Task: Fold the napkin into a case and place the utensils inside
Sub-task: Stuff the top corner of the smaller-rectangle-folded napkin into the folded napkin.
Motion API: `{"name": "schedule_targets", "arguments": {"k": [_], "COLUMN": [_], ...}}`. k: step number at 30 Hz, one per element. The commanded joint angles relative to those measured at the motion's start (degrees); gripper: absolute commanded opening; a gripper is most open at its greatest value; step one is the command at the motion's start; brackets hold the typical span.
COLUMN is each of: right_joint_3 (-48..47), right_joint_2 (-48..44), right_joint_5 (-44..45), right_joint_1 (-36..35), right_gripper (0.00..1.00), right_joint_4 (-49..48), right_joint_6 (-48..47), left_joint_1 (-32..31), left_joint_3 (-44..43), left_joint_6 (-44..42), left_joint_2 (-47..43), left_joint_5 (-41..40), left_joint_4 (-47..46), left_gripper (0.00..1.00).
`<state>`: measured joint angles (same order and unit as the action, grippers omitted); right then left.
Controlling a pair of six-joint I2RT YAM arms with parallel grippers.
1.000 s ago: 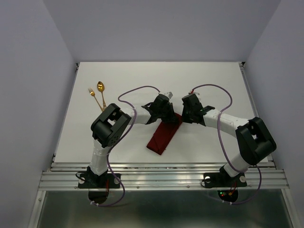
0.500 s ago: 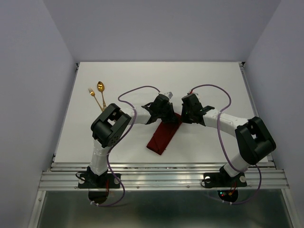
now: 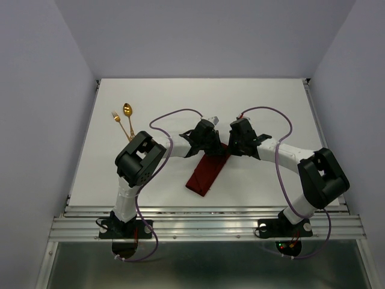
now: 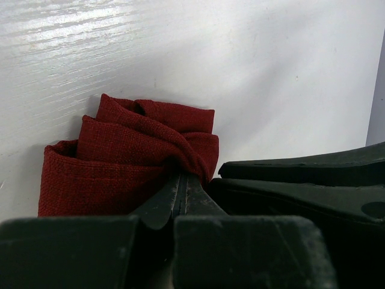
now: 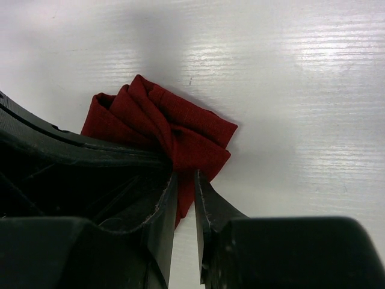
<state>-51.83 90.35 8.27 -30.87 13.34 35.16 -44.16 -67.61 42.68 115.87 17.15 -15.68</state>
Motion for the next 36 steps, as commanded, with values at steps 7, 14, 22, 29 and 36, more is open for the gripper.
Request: {"name": "schedule_targets", "arguments": {"k": [7, 14, 22, 29, 36], "right_joint_3": [-2.31, -1.52, -1.52, -1.34, -0.9], "right_joint_2": [0.18, 0.53, 0.53, -0.61, -2.45], "right_joint_5": [-0.8, -0.45, -0.54, -0.54, -2.03], "right_joint_1": [-0.5, -0.5, -0.5, -0.5, -0.5], "right_gripper": [0.26, 0.14, 0.01, 0.01, 0.01], "right_joint_4": [-3.06, -3.15, -3.24, -3.59, -4.82], "right_joint_6": [-0.09, 0.18, -0.26, -0.18, -0.53], "left_joint_1": [-0.22, -0.22, -0.22, -0.22, -0.22], "left_joint_3": [0.64, 0.82, 0.99, 1.17, 1.08], "left_joint_6": [-1.19, -1.19, -1.19, -1.19, -1.19], "left_joint_2": [-0.39, -0.47, -0.74, -0.74, -0.48], "left_joint_5": [-0.36, -0.54, -0.54, -0.54, -0.36], "left_joint_4": [0.48, 0.57, 0.48, 0.48, 0.48], "left_gripper": [0.0, 0.0, 0.0, 0.0, 0.0]}}
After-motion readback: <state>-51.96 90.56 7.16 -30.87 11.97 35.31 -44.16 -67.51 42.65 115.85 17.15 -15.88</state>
